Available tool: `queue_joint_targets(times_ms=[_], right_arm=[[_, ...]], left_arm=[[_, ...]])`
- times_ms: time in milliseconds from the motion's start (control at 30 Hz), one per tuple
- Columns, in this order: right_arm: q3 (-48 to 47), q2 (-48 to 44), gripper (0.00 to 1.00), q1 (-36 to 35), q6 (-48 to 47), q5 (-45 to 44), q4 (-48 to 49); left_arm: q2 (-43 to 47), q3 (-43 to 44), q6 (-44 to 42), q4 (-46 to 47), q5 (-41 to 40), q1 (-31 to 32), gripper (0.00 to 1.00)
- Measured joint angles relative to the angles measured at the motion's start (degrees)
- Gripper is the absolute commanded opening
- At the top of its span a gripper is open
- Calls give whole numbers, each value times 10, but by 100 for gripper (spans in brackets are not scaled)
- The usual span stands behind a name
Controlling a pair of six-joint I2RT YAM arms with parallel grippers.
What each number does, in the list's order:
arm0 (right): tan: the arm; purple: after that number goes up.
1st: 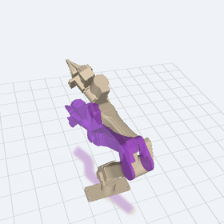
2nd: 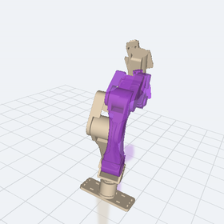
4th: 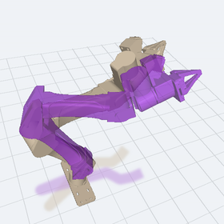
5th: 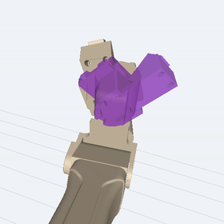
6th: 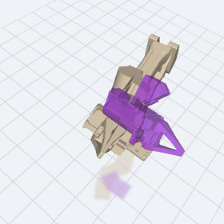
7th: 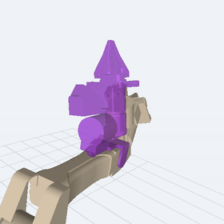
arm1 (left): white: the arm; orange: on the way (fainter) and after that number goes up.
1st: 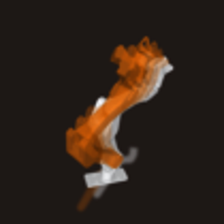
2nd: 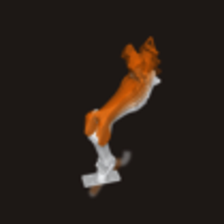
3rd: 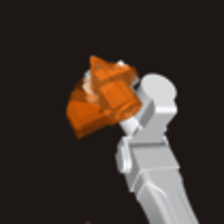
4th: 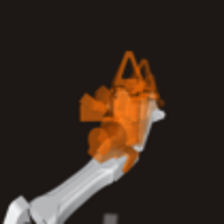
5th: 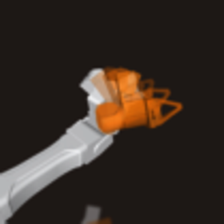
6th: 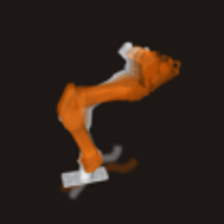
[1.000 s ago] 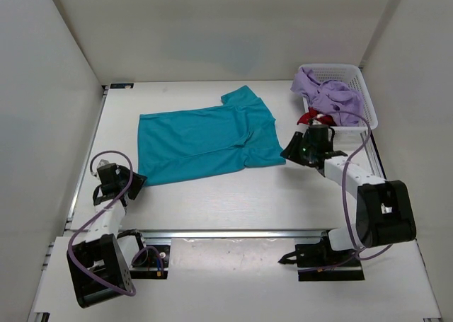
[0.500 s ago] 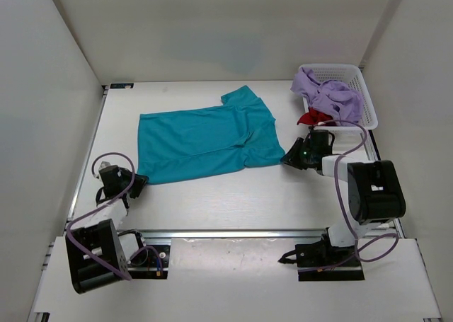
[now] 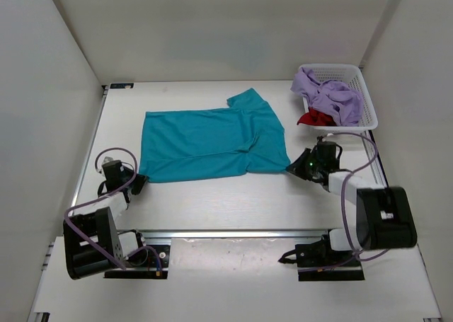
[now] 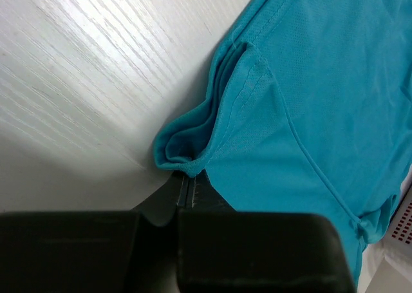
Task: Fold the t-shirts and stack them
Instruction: Fold the flattened tshirt in 1/3 of the way
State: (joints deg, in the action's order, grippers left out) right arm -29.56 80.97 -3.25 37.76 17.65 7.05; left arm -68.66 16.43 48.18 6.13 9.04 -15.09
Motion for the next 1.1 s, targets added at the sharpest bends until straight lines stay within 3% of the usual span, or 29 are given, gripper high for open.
queue_joint_targets(times_ms=[233,500,567,667,700,767,867,900,933,967,1067,1100], right_arm=[[111,-172,0,27,-2,-9,-54],[131,-269,0,27,-5,-38,-148],[143,-289,0,40,-5,-32,-157],[174,-334,22,59,-5,-34,-184],[181,-349,33,59,-1,-36,-191],[181,-366,44,55,-3,-39,-200],[165,-372,49,50,-9,-39,-220],[155,-372,49,46,-11,-42,-227],[144,-370,49,39,-13,-49,-237],[130,-371,43,30,-16,-56,-246],[79,-365,18,-11,-25,-71,-254],[62,-355,4,-31,-29,-77,-250]], left_arm=[[30,0,-17,-33,0,3,0],[128,17,-65,-139,-28,13,0],[146,21,-72,-154,-38,25,15],[170,12,-72,-169,-35,33,48],[177,8,-72,-174,-36,31,52],[184,5,-69,-187,-35,24,64],[187,11,-72,-202,-35,22,79],[187,15,-70,-206,-34,22,79],[187,20,-70,-209,-34,22,71],[188,27,-71,-211,-33,24,53],[196,37,-78,-200,-24,34,30],[198,38,-78,-192,-20,47,27]])
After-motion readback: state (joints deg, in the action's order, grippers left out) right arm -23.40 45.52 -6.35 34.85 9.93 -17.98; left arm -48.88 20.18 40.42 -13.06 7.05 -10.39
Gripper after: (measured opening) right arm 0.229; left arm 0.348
